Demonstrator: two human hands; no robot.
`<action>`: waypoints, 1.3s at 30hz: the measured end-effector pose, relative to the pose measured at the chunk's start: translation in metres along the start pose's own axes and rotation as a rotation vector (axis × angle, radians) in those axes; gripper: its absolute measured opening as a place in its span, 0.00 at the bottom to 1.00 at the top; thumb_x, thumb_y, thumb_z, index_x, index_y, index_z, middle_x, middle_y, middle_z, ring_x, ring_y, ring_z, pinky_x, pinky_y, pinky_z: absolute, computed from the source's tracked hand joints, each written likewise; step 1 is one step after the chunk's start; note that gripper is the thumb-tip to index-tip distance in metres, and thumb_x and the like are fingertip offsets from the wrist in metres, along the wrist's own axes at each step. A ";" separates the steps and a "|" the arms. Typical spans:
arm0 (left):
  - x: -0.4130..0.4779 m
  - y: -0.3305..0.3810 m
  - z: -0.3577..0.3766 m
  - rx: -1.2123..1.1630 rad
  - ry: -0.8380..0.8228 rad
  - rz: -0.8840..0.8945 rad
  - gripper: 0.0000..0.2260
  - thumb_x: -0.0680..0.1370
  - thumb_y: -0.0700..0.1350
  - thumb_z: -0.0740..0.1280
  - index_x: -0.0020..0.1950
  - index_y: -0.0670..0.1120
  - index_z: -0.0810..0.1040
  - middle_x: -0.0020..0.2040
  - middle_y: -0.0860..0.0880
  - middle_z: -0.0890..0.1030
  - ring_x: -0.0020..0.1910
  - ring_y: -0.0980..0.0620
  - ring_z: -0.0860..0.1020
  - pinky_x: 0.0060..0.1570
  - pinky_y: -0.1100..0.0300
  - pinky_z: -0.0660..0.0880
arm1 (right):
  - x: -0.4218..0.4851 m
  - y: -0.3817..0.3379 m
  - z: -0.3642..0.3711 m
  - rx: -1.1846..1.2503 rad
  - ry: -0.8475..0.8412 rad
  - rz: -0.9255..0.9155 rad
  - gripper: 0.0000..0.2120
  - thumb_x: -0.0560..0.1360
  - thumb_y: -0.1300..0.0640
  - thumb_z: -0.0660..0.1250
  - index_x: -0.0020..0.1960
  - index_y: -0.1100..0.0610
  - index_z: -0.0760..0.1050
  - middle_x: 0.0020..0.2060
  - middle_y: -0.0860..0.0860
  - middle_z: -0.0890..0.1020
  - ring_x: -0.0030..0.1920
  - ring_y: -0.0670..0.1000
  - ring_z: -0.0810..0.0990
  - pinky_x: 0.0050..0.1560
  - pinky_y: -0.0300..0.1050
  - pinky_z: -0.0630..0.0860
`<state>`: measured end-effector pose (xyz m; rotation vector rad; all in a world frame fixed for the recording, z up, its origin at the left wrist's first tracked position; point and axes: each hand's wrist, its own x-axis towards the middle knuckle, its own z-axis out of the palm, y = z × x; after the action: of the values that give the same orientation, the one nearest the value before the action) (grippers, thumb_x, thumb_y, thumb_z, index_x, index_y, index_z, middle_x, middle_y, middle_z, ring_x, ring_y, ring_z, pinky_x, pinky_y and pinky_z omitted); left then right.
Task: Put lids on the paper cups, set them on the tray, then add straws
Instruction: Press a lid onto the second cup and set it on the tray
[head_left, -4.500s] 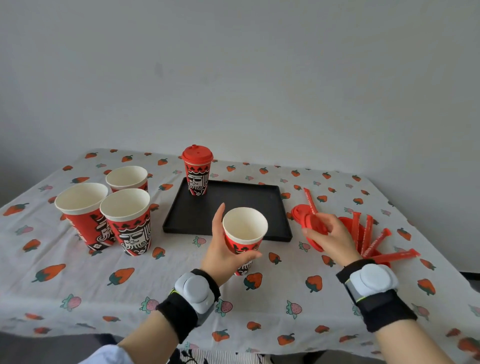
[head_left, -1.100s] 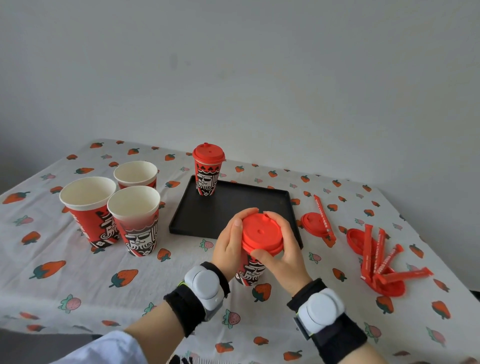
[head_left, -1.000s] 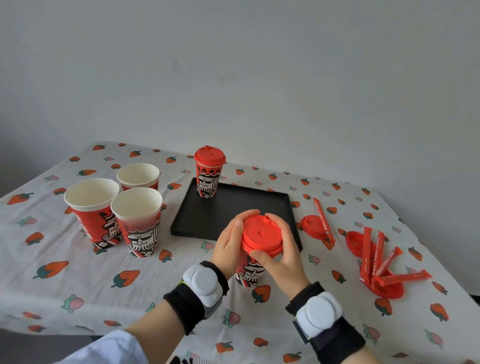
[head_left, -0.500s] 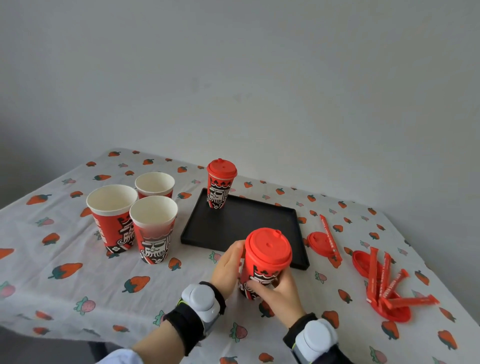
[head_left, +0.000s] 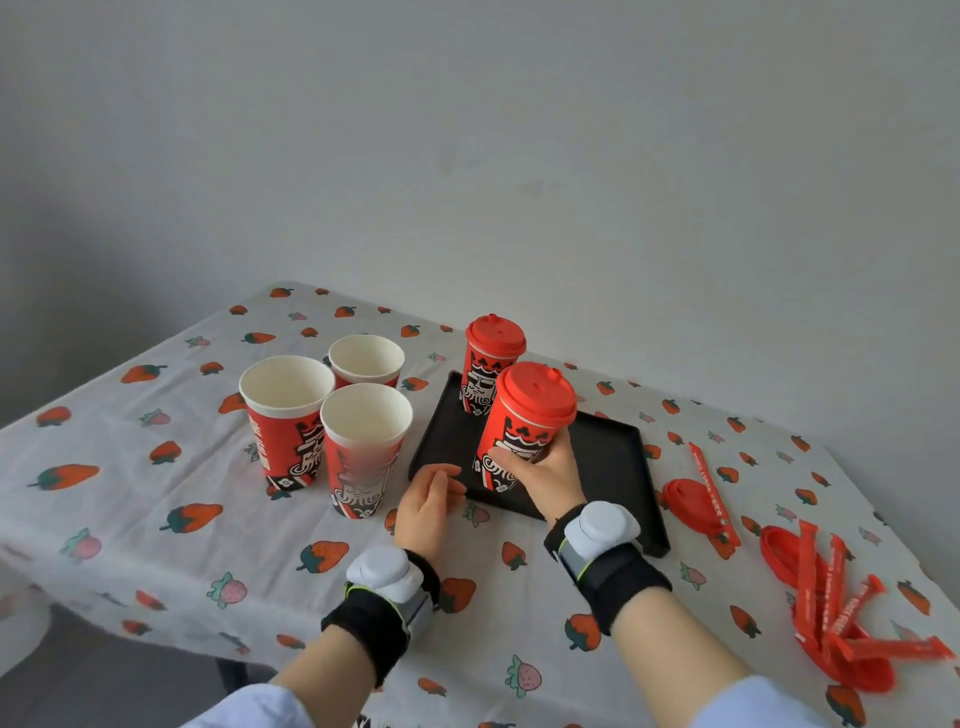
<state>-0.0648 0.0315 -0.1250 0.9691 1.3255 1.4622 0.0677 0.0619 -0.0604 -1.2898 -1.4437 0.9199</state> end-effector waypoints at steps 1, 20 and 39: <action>0.000 -0.002 0.001 0.017 0.001 0.020 0.11 0.80 0.40 0.54 0.50 0.48 0.76 0.40 0.48 0.79 0.41 0.53 0.78 0.41 0.68 0.74 | 0.005 0.002 0.005 -0.008 0.008 0.006 0.36 0.63 0.64 0.77 0.66 0.54 0.65 0.56 0.49 0.78 0.53 0.41 0.77 0.59 0.43 0.72; 0.006 -0.012 0.006 0.000 0.022 0.070 0.12 0.79 0.35 0.55 0.50 0.49 0.75 0.39 0.49 0.77 0.37 0.57 0.75 0.37 0.72 0.71 | 0.050 0.031 0.060 -0.014 0.072 0.007 0.41 0.59 0.62 0.80 0.65 0.58 0.61 0.55 0.52 0.74 0.56 0.50 0.76 0.55 0.42 0.71; -0.005 -0.005 0.007 0.233 -0.081 0.198 0.08 0.78 0.40 0.59 0.49 0.53 0.73 0.41 0.52 0.78 0.40 0.60 0.78 0.37 0.71 0.71 | -0.058 0.049 -0.051 -0.273 0.039 -0.003 0.12 0.70 0.61 0.71 0.43 0.45 0.76 0.41 0.43 0.81 0.43 0.39 0.78 0.44 0.33 0.73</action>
<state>-0.0565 0.0285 -0.1286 1.3299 1.3936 1.4182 0.1284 0.0096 -0.1039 -1.4952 -1.5793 0.7084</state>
